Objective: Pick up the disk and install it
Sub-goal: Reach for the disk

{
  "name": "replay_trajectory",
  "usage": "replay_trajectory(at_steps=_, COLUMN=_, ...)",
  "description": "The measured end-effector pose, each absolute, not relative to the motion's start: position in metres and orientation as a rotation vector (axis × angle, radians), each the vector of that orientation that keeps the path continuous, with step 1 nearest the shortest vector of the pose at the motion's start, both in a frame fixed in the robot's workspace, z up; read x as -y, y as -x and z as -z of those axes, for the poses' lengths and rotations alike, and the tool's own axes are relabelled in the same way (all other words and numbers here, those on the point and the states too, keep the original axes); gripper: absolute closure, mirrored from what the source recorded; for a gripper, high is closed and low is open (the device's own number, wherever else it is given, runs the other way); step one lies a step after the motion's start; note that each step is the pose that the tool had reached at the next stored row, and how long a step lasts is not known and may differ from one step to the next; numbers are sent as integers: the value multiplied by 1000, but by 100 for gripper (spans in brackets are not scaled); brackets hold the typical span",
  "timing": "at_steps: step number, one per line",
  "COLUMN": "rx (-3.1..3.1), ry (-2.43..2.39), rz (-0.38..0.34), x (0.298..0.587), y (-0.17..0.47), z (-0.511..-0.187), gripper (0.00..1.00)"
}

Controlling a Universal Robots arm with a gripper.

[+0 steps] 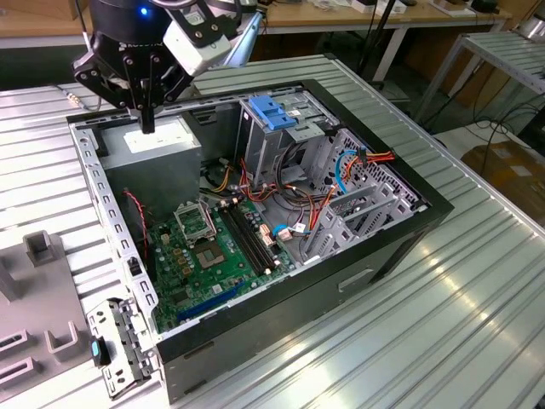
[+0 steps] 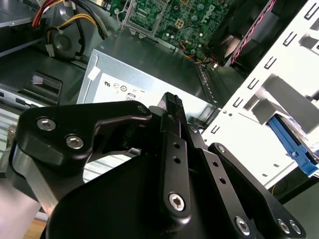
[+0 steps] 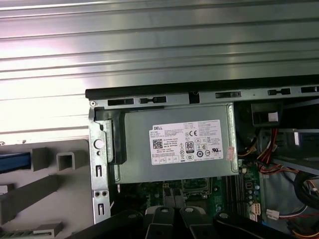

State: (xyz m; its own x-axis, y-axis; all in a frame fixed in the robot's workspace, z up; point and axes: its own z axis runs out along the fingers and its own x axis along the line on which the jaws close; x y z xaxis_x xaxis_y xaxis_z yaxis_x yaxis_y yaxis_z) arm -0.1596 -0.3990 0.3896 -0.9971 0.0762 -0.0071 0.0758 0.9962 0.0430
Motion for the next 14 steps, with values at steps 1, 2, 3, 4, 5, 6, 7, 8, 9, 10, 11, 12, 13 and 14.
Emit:
replay_trajectory(at_steps=1, rx=-3130, ry=-119, rz=-67, x=399, y=160, z=-390, gripper=89)
replay_trajectory(at_steps=2, rx=-3130, ry=-119, rz=-67, x=399, y=160, z=-389, gripper=89)
replay_trajectory(at_steps=3, rx=-3130, ry=-119, rz=-67, x=399, y=160, z=-389, gripper=89)
replay_trajectory(at_steps=4, rx=-3130, ry=-119, rz=-67, x=399, y=160, z=-389, gripper=89)
replay_trajectory(at_steps=5, rx=-3130, ry=-119, rz=-67, x=399, y=161, z=-389, gripper=89)
replay_trajectory(at_steps=6, rx=-3130, ry=-119, rz=-67, x=399, y=161, z=-389, gripper=89)
replay_trajectory(at_steps=7, rx=-3130, ry=-119, rz=-67, x=399, y=161, z=-389, gripper=89)
replay_trajectory(at_steps=8, rx=-3130, ry=-119, rz=-67, x=399, y=161, z=-389, gripper=89)
replay_trajectory(at_steps=9, rx=-3130, ry=-119, rz=-67, x=399, y=162, z=-389, gripper=89)
replay_trajectory(at_steps=10, rx=-3130, ry=-119, rz=-67, x=399, y=162, z=-389, gripper=89)
replay_trajectory(at_steps=11, rx=-3130, ry=-119, rz=-67, x=399, y=162, z=-389, gripper=89)
replay_trajectory(at_steps=12, rx=-3130, ry=-119, rz=-67, x=399, y=162, z=-389, gripper=89)
replay_trajectory(at_steps=13, rx=-3130, ry=-119, rz=-67, x=399, y=162, z=-389, gripper=89)
replay_trajectory(at_steps=14, rx=-3130, ry=-119, rz=-67, x=399, y=163, z=-389, gripper=89)
